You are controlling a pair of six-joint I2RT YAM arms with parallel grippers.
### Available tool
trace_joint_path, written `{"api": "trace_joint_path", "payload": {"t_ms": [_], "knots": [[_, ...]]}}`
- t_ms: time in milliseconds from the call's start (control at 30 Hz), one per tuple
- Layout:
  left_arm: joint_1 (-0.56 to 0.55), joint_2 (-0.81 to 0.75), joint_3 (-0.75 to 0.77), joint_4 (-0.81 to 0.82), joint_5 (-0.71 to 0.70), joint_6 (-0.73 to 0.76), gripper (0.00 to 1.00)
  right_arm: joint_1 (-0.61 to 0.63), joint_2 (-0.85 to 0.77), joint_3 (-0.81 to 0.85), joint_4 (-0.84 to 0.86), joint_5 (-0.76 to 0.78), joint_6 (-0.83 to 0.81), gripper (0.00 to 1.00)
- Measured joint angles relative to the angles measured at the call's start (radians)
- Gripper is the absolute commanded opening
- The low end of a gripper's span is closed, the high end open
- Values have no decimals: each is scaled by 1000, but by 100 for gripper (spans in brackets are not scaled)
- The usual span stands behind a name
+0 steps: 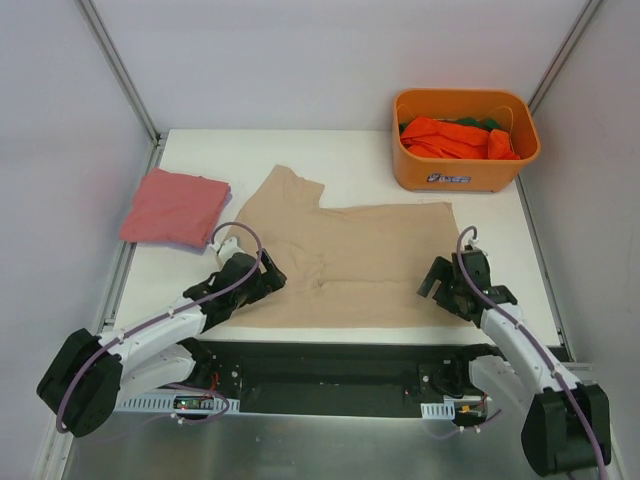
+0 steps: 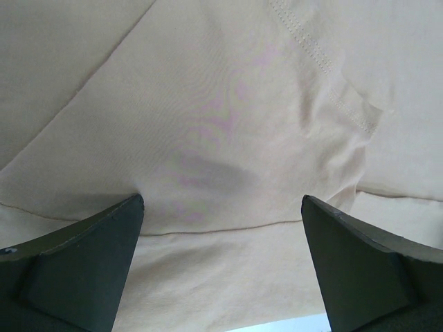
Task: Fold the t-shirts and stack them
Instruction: Fold the flattened tshirt in 1/3 of the way
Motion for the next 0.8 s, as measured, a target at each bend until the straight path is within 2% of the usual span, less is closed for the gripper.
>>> {"api": "trace_joint_path", "payload": {"t_ms": [233,500,633,800], "knots": [[0,-153,-66,-58,51,-43,99,0,-217,-69,-105,-10,77,96],[0,-336,-102,-203,100,-97,99,0,-327,-90,-190,-26,123,96],[0,-374,-104,-244,91,-105,99,0,-360,-90,-221,-35,138,96],[0,-338,-76,-274,61,-101,99,0,-381,-96,-235,-35,145,96]]}}
